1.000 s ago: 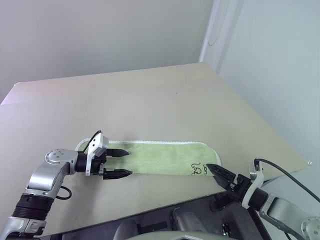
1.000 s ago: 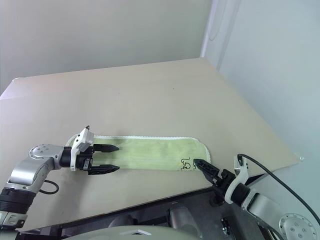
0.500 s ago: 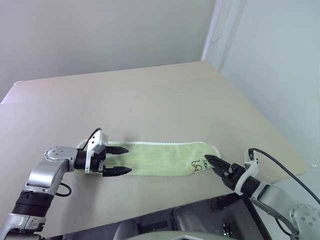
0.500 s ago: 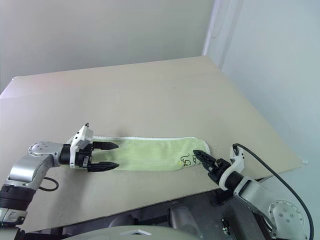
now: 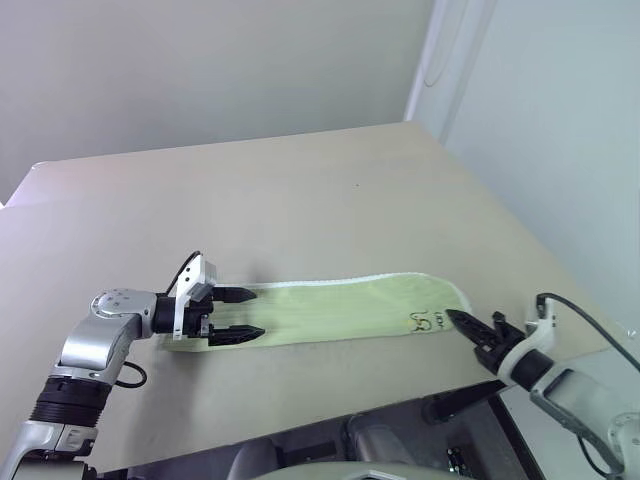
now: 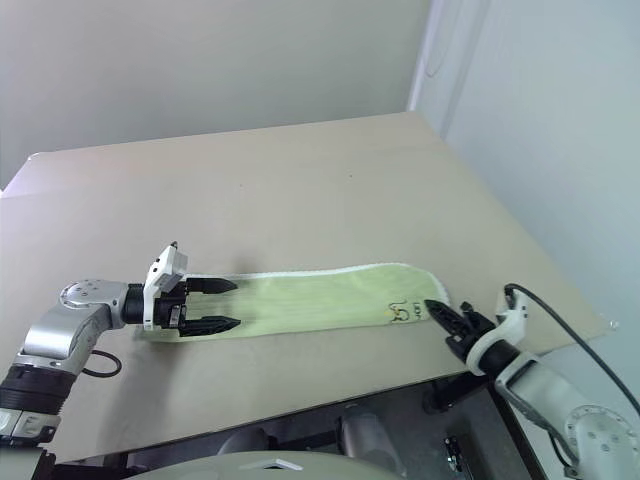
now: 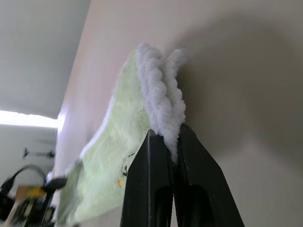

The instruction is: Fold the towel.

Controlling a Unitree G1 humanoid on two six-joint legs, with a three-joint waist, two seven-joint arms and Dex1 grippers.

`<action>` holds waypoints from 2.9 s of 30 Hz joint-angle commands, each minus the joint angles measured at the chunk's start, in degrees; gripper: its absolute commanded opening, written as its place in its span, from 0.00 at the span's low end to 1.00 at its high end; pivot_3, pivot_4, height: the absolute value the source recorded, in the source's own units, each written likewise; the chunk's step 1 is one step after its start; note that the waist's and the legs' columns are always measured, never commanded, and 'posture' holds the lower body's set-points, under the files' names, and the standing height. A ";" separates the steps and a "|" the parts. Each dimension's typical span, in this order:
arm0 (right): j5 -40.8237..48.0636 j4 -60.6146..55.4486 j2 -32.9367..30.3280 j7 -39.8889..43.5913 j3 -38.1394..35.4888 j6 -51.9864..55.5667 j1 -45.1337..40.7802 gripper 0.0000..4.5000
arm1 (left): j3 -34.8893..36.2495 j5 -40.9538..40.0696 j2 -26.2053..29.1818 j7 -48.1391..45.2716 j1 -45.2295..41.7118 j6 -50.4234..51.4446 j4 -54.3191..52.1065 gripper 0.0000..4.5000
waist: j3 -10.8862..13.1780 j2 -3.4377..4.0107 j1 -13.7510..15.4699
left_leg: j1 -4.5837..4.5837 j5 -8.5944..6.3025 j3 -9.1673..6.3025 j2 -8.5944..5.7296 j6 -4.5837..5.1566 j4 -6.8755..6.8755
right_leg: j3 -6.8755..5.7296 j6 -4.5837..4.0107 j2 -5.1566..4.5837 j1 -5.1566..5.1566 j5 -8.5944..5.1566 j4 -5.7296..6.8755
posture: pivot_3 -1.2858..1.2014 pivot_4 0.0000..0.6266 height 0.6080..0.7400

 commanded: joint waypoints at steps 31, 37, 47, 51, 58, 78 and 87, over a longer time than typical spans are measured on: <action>-30.54 -18.64 -7.05 18.06 26.08 10.42 -23.71 0.01 | 0.59 1.10 -0.92 1.83 -4.18 -1.90 2.08 1.00 | -0.01 0.12 -0.16 | 0.10 0.00 -0.07 0.01 0.00 0.23 | 0.02 0.00 0.11 -0.03 0.01 0.20 | 0.52 0.00 1.00; -38.85 -11.59 -0.46 18.72 35.59 14.37 -29.92 0.01 | 0.86 1.07 -0.92 2.18 -4.07 -1.87 1.94 1.00 | -0.02 0.10 0.05 | -0.03 0.00 -0.08 0.00 0.00 0.23 | 0.01 -0.01 0.09 -0.09 0.02 0.15 | 0.52 0.00 1.00; -44.55 -10.06 3.46 23.97 37.00 16.25 -29.60 0.22 | 1.73 0.55 -0.50 3.23 -2.37 -1.59 0.54 1.00 | -0.02 0.10 -0.01 | 0.01 0.00 -0.10 -0.01 0.00 0.27 | 0.00 0.00 0.09 -0.09 0.03 0.26 | 0.52 0.00 1.00; -44.26 -11.45 4.04 26.11 35.60 15.99 -29.45 0.55 | 1.77 0.56 -0.71 3.68 -2.80 -1.53 1.13 1.00 | -0.02 0.10 -0.06 | 0.03 0.00 -0.11 -0.02 0.00 0.29 | 0.00 0.00 0.10 -0.09 0.02 0.32 | 0.52 0.00 1.00; -38.57 -15.11 6.86 29.61 24.60 10.74 -27.54 0.85 | 5.57 -3.77 -0.56 7.94 -5.98 8.61 3.97 1.00 | -0.02 0.09 -0.04 | 0.02 0.00 -0.18 -0.02 0.00 0.35 | -0.04 0.02 0.11 -0.09 0.02 0.37 | 0.52 0.00 1.00; -80.95 6.55 9.94 34.01 45.94 -10.05 -32.07 0.85 | 4.19 -5.70 13.99 8.26 -0.51 38.07 2.39 1.00 | -0.06 -0.02 -1.79 | 0.08 0.01 -0.25 -0.03 -0.02 0.31 | -0.06 -0.02 0.13 -0.18 0.00 0.59 | 0.52 0.00 1.00; -72.79 -1.88 13.13 39.13 37.33 -6.83 -31.65 0.85 | 3.67 -10.64 13.42 10.94 -2.89 54.12 3.43 1.00 | -0.06 0.00 -1.82 | 0.15 0.02 -0.34 -0.06 -0.03 0.34 | -0.10 -0.03 0.14 -0.13 -0.01 0.71 | 0.52 0.00 1.00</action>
